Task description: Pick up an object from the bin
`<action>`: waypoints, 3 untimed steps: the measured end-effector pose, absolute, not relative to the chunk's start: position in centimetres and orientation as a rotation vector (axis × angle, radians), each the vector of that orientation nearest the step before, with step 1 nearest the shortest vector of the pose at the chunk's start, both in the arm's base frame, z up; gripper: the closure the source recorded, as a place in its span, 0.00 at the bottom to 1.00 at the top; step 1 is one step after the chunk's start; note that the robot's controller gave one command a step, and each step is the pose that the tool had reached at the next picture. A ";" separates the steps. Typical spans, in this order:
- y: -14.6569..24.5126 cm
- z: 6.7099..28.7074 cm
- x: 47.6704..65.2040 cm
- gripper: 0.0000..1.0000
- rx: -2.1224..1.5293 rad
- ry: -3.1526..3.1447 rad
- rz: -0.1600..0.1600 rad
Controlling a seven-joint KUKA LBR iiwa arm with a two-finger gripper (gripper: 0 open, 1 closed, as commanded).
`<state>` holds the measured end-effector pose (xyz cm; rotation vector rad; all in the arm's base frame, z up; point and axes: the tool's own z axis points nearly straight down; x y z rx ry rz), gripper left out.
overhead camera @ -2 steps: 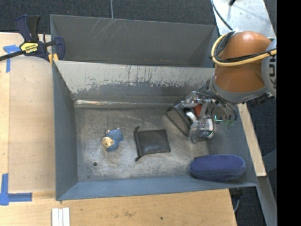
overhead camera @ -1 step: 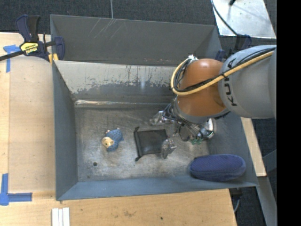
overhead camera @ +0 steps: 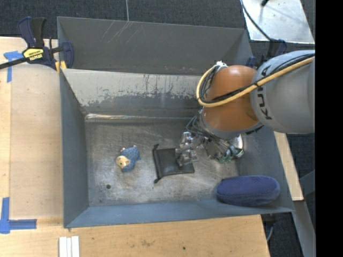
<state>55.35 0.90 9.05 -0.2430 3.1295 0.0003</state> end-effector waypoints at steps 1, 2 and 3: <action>-1.0 20.3 54.6 1.00 -0.280 3.117 -0.003; -1.0 19.8 54.4 0.00 -0.283 3.126 -0.001; 3.8 11.3 55.7 0.00 -0.486 3.107 0.003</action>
Offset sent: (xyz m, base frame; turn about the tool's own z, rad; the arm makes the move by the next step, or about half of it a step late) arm -0.0103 -0.0178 0.1072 -0.0273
